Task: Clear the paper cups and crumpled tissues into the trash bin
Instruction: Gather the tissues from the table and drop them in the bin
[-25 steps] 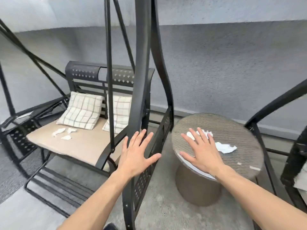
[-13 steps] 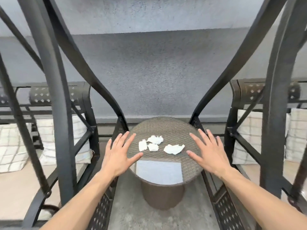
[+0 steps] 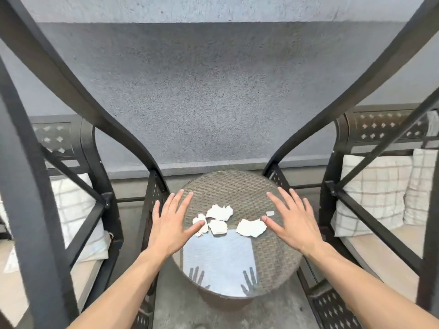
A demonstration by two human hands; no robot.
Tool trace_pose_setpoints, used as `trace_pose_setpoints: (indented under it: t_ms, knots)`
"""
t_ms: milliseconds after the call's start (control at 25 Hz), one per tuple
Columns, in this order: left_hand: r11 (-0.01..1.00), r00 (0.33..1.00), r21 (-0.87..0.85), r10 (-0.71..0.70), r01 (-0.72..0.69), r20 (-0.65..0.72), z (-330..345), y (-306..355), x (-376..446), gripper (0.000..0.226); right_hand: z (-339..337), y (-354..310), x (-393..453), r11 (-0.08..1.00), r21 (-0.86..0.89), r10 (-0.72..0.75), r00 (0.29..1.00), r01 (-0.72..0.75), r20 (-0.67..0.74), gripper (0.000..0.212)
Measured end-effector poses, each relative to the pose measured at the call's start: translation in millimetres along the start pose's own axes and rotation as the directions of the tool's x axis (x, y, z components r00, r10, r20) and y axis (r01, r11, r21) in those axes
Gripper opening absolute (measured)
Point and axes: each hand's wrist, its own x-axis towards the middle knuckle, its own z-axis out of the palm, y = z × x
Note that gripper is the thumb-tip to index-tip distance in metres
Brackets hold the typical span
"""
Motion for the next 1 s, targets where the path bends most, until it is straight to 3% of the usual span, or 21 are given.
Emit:
trace_pose_setpoints:
  t_ms: [320,480,1000]
  knots:
    - [0.993,0.992,-0.104,-0.045,0.057,0.117,55.3,-28.4,45.6,0.08,58.8,-11.9,27.5,0.991,0.018,0.131,0.989,-0.132,0.064,0.068]
    - [0.992,0.992,-0.109,-0.044,0.057,0.118,86.8,-34.4,62.9,0.079,82.0,-9.0,41.9,0.991,0.036,0.125,0.99,-0.127,0.062,0.065]
    - [0.986,0.951,-0.013,-0.154,0.164,0.27,225.1,-49.9,71.3,0.082,211.8,38.3,84.2,0.998,-0.007,0.06,0.953,-0.061,0.297,0.059]
